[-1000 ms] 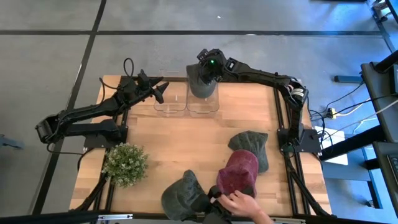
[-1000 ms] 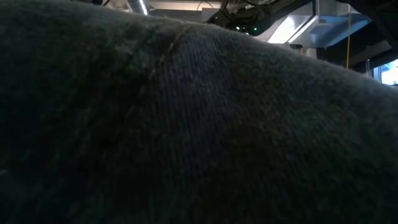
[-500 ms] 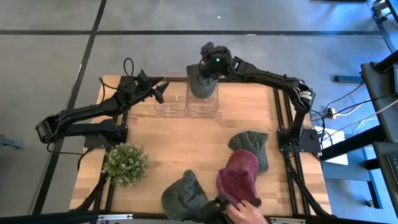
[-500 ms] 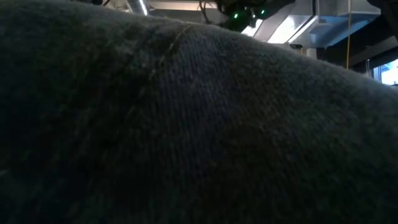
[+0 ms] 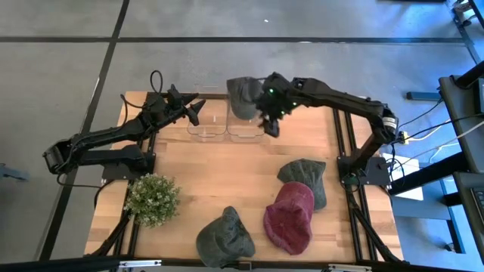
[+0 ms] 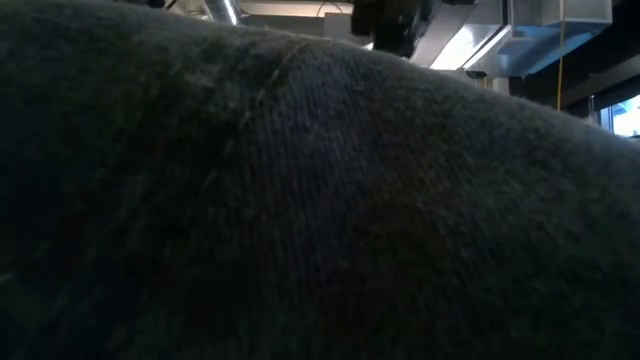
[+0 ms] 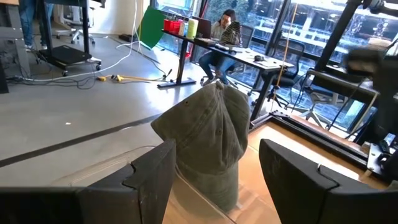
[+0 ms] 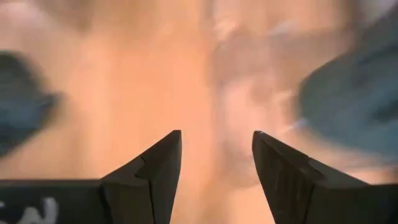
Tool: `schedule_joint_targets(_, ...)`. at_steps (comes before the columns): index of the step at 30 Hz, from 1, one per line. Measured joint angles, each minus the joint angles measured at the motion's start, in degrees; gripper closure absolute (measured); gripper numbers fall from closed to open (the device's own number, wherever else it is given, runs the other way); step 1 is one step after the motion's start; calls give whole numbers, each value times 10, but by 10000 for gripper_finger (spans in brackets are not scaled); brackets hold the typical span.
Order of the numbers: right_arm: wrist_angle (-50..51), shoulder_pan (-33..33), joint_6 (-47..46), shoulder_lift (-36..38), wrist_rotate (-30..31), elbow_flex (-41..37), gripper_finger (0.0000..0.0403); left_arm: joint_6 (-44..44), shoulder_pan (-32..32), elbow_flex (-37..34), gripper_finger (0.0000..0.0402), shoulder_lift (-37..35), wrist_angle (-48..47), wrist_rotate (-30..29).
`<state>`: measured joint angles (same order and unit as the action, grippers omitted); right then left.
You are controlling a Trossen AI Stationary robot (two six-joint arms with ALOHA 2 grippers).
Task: Pick & Place hat
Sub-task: Put the top black cap into the right transparent bin
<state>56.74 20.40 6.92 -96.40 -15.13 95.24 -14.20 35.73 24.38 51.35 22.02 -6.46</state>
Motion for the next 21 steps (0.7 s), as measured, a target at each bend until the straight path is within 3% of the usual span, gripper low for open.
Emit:
schedule_joint_targets(3,45,-7,-50,18,7,0,204,0,0,0,174,0,0,0)
schedule_joint_targets(7,93,-21,-83,47,72,0,205,0,0,0,174,0,0,1)
schedule_joint_targets(21,196,-68,-39,89,95,-18,205,0,0,0,174,0,0,21)
